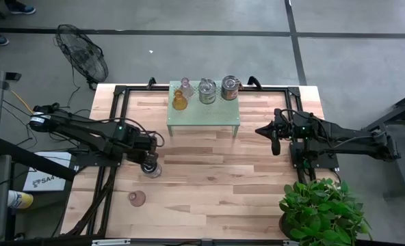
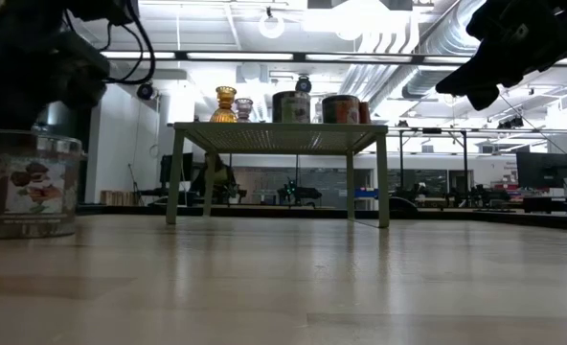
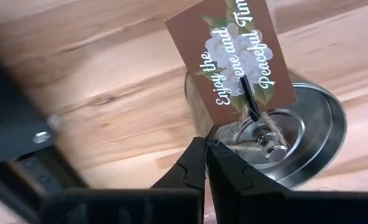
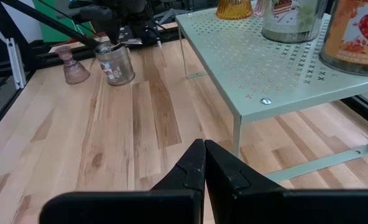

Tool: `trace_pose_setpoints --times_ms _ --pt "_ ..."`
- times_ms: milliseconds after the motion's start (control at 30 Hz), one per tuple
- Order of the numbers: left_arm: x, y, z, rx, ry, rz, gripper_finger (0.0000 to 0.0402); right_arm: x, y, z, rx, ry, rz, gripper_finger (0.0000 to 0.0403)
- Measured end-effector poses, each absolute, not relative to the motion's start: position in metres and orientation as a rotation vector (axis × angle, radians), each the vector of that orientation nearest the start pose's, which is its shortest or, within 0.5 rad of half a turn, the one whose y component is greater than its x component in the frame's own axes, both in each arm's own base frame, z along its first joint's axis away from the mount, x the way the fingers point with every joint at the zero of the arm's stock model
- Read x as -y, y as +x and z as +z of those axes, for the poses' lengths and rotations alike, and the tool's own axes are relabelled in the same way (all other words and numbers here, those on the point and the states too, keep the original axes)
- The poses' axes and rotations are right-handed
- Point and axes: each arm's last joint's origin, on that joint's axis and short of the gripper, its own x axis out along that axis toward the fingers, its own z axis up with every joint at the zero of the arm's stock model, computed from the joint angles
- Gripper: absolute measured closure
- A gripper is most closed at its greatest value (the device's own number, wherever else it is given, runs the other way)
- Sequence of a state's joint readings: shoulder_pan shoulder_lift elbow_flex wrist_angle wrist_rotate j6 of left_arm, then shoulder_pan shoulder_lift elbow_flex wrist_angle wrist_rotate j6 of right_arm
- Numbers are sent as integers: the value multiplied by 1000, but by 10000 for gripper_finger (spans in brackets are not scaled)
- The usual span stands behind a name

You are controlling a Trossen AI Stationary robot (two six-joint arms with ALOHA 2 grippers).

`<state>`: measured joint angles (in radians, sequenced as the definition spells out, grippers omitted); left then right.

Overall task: Pick & Place candle stick holders
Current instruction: Put the silver scented candle on the shelf

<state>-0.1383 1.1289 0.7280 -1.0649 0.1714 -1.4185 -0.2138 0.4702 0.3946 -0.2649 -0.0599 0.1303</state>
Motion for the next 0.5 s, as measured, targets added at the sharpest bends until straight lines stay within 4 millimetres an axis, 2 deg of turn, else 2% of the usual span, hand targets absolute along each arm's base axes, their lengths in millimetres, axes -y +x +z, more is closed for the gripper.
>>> trace_pose_setpoints --times_ms 300,500 --pt "29 183 215 -1228 -1174 769 401 25 123 234 -330 149 -170 401" --pt "32 209 213 -1200 -1158 700 401 26 130 244 -341 96 -161 402"
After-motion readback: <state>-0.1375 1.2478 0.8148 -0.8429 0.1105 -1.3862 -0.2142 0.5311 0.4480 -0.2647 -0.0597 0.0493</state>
